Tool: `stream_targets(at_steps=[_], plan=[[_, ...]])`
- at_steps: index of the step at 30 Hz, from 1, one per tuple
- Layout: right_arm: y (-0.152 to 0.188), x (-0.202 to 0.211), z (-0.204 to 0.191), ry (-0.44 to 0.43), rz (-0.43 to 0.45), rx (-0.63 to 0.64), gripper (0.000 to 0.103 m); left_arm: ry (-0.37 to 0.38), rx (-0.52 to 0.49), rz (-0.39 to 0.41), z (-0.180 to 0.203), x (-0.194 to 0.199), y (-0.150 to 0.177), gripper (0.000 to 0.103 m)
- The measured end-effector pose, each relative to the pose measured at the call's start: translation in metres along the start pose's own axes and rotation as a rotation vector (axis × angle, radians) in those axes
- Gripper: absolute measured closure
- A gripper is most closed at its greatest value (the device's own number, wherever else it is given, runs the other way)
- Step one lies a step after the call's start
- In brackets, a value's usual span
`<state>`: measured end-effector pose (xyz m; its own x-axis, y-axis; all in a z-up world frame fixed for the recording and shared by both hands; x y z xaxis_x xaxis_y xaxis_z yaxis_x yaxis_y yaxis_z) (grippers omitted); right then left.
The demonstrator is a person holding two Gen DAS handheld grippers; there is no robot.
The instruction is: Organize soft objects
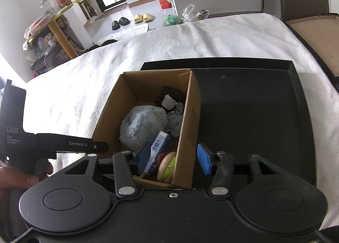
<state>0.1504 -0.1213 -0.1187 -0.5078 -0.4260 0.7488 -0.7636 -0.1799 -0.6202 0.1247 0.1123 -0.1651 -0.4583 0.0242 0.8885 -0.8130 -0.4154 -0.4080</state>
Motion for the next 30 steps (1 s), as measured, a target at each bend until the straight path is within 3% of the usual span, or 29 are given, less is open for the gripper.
stream_targets(at_steps=[9, 13, 17, 22, 27, 30], plan=[[0.006, 0.004, 0.008, 0.005, -0.008, -0.029, 0.052, -0.038, -0.022, -0.006, 0.004, 0.006, -0.003, 0.083], [0.006, 0.008, 0.012, 0.016, 0.005, -0.037, 0.041, -0.056, -0.032, -0.006, 0.006, 0.011, -0.004, 0.067], [0.006, 0.012, 0.019, 0.021, 0.014, -0.057, 0.038, -0.072, -0.050, 0.006, 0.009, 0.018, -0.006, 0.051], [0.004, 0.018, 0.027, 0.041, 0.029, -0.075, 0.020, -0.073, -0.064, 0.029, 0.016, 0.031, -0.009, 0.032], [0.002, 0.027, 0.037, 0.040, 0.044, -0.095, 0.014, -0.087, -0.093, 0.052, 0.026, 0.045, -0.008, 0.023], [0.001, 0.032, 0.042, 0.044, 0.050, -0.104, 0.003, -0.086, -0.111, 0.054, 0.034, 0.052, -0.006, 0.016]])
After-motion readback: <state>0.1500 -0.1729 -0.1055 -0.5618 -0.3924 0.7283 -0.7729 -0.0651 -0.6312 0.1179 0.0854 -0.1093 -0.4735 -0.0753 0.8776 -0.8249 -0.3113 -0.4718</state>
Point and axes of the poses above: each gripper's, at about its wrist camera, not at the fingertips, and x roughly against the way its jaws point, z to its right, y to its underside, the point moved 3 cm from there along -x, roughly the way its jaws point, and after that the axes turned 5 degrees about z, right-handed, at the moved point
